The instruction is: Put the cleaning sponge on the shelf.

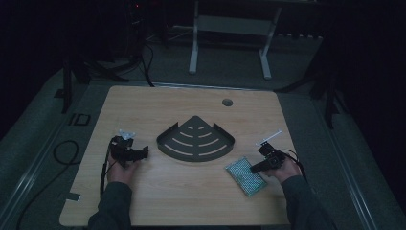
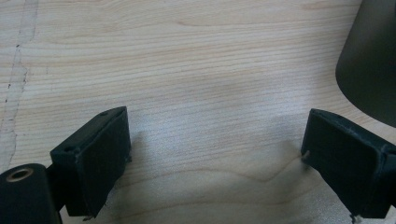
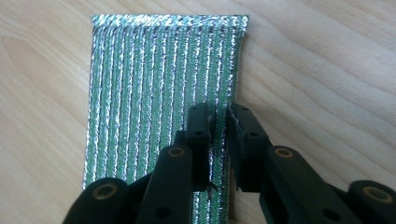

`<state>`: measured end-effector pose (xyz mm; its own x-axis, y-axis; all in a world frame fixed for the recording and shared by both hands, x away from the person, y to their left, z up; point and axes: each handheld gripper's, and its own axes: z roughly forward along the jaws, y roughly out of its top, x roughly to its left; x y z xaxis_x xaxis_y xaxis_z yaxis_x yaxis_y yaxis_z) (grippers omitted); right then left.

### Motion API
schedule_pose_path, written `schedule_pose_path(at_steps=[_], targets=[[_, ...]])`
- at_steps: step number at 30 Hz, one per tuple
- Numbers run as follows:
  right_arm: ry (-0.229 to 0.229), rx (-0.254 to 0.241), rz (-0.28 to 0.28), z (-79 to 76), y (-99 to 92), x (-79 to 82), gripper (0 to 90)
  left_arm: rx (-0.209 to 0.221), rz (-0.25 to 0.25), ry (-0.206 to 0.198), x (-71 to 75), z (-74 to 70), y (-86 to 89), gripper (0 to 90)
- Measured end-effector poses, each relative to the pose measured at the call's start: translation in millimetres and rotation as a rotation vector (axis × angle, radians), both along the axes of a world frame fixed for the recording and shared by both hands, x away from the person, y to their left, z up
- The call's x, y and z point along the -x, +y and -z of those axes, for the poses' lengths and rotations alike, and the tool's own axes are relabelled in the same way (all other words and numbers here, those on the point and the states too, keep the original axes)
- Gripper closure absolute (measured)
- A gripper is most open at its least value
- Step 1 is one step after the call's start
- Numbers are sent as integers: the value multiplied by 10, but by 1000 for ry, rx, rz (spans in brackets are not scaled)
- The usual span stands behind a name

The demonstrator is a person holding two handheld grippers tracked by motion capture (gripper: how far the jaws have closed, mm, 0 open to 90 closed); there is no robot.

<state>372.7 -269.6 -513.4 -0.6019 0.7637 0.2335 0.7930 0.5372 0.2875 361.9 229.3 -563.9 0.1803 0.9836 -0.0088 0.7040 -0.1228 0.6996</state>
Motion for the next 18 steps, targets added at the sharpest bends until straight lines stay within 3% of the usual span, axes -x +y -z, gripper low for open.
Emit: schedule_pose_path(at_steps=[6, 12, 18], targets=[[2, 36, -29, -24, 40, -11, 890, 0, 0, 0, 0, -1, 0, 85], [-20, 66, -50, -65, 86, 11, 897, 0, 0, 0, 0, 0, 0, 85], [-52, 63, -46, -181, 91, 39, 898, 0, 0, 0, 0, 0, 0, 85]])
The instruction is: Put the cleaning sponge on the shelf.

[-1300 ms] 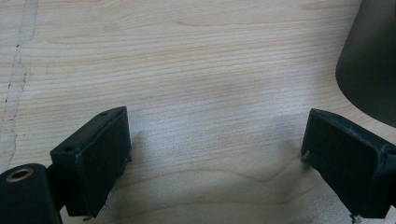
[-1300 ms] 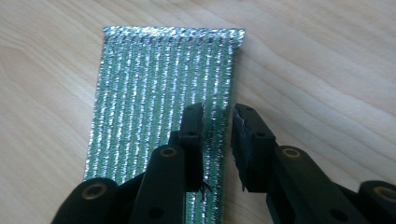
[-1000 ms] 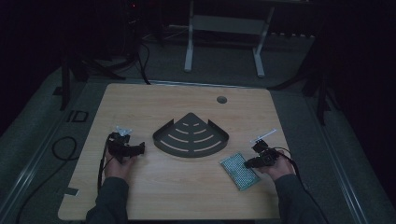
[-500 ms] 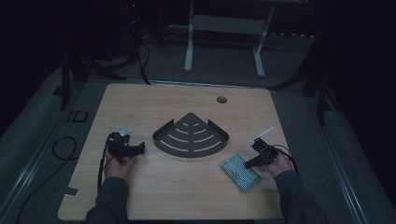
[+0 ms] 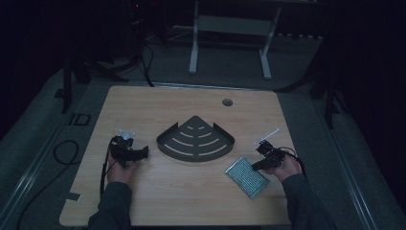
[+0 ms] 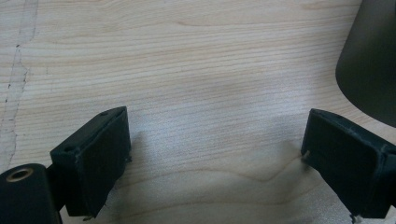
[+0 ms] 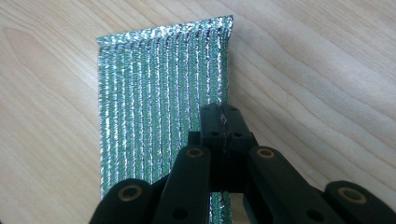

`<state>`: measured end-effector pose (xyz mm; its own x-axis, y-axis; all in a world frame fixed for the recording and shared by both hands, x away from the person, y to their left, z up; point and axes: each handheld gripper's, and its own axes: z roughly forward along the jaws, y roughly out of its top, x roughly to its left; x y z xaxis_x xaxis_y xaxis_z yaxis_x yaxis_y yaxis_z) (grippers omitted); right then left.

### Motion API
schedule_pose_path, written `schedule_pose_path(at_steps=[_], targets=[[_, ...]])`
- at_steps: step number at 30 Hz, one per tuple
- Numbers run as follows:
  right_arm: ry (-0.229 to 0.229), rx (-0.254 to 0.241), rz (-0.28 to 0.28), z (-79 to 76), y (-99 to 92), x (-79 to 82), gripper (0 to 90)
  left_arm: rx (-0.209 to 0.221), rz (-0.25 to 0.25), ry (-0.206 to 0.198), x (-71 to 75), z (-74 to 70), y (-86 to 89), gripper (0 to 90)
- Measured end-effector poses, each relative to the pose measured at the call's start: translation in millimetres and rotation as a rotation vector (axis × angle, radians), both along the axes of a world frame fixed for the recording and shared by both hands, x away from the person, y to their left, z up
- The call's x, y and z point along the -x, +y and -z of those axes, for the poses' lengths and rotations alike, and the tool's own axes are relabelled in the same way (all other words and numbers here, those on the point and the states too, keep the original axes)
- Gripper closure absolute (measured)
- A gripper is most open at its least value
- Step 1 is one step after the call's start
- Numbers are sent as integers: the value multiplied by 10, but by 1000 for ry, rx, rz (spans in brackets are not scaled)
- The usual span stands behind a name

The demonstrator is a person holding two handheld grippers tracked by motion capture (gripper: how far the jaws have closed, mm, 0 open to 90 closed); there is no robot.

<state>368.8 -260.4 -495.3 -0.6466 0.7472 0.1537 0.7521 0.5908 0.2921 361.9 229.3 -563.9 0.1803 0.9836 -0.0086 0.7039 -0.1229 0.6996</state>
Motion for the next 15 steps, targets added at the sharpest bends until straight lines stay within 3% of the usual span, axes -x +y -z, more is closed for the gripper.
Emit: schedule_pose_path(at_steps=[15], targets=[[-48, 0, -7, -231, 30, -9, 899, 0, 0, 0, 0, 0, 0, 86]])
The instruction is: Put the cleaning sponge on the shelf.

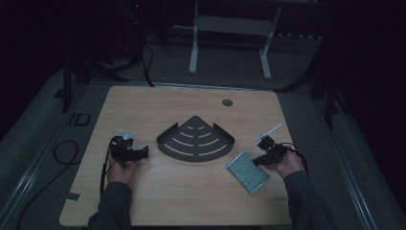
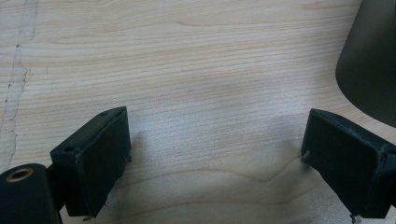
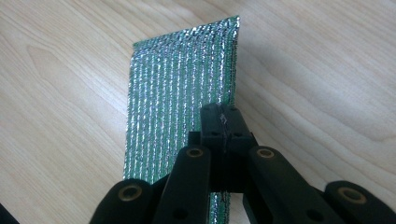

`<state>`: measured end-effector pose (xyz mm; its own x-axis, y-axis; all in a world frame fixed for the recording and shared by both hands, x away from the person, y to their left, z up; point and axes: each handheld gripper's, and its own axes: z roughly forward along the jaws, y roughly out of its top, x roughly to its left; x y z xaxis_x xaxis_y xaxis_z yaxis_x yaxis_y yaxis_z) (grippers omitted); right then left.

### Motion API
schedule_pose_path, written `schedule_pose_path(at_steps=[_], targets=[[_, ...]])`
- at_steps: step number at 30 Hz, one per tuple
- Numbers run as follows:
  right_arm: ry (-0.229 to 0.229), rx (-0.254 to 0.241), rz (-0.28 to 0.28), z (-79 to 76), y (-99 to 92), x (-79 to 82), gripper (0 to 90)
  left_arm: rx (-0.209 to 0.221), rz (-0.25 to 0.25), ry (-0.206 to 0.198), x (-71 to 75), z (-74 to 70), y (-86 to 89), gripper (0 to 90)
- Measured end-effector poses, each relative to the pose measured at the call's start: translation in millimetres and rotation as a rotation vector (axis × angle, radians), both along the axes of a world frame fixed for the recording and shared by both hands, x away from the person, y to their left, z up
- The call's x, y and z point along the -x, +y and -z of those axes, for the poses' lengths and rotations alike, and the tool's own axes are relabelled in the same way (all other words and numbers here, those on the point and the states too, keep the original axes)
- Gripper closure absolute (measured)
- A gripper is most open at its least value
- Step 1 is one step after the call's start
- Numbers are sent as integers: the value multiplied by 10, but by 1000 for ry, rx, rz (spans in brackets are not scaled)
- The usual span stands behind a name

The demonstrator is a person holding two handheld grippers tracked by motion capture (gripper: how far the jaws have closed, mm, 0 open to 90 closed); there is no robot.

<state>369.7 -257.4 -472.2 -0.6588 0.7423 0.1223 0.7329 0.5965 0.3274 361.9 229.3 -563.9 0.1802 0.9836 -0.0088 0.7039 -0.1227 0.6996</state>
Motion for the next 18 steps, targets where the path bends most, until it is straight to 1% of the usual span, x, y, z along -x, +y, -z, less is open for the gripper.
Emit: schedule_pose_path(at_steps=[4, 12, 14, 18], targets=[[-16, -2, 4, -58, -3, -6, 899, 0, 0, 0, 0, 0, 0, 86], [-31, -11, -3, -135, 9, -21, 899, 0, 0, 1, 0, -1, 0, 86], [-42, -14, -3, -176, 12, -26, 899, -1, 0, 1, 0, 0, 0, 86], [-51, -18, -4, -233, 13, -41, 898, -1, 0, 1, 0, -1, 0, 86]])
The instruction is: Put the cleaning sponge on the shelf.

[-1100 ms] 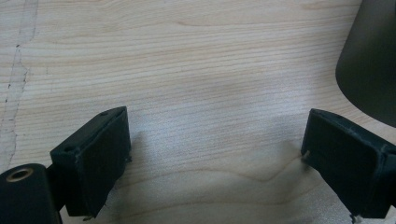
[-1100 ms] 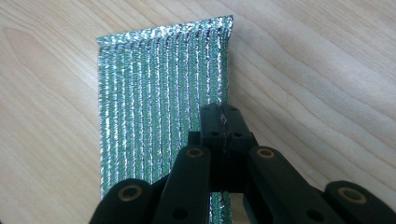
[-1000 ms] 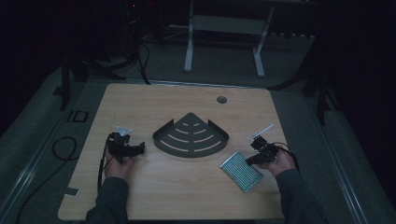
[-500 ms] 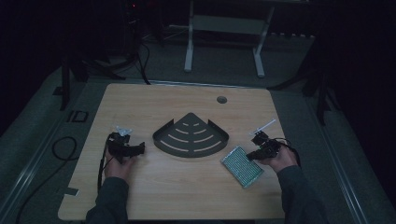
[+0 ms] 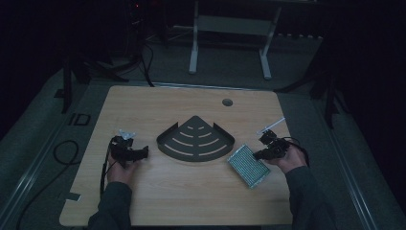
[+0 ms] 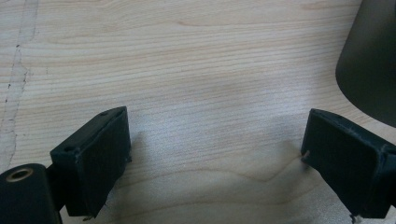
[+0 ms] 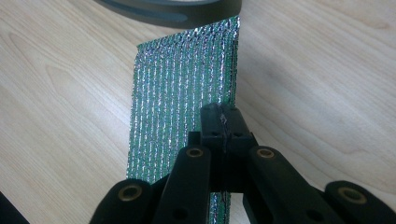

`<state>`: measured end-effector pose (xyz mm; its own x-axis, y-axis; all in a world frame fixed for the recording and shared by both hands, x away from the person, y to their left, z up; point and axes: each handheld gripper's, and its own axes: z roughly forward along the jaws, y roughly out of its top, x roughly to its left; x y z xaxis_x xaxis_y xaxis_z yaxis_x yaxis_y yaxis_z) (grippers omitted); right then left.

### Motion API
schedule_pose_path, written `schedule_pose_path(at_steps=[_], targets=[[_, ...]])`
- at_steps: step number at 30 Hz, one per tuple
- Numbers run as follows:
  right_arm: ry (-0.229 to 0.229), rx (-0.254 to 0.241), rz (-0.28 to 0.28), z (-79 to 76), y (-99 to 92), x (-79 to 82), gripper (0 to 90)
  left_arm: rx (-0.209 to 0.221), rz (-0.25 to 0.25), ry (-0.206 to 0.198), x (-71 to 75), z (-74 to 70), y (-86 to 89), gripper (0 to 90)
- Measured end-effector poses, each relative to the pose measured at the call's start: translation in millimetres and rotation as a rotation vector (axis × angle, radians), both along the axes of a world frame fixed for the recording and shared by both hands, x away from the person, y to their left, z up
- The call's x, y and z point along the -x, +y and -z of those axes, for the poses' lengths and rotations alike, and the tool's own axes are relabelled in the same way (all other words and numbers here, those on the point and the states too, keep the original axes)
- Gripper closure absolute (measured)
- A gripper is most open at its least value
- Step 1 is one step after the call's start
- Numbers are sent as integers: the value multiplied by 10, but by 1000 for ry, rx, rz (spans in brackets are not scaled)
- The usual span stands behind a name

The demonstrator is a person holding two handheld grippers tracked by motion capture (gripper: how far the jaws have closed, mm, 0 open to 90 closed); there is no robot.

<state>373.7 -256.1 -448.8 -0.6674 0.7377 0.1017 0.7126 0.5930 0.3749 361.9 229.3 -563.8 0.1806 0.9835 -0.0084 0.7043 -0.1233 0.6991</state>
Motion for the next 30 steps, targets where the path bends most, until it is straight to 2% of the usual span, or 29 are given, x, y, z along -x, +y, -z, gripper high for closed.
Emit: schedule_pose_path(at_steps=[11, 20, 30], targets=[[-16, -12, 1, -101, 19, -55, 899, 1, -1, -1, 0, 0, -1, 86], [-39, -30, -11, -198, 105, -109, 898, 1, -1, -1, 0, 0, -1, 85], [-55, -37, -15, -228, 188, -211, 899, 0, -1, -1, -1, 1, 0, 85]])
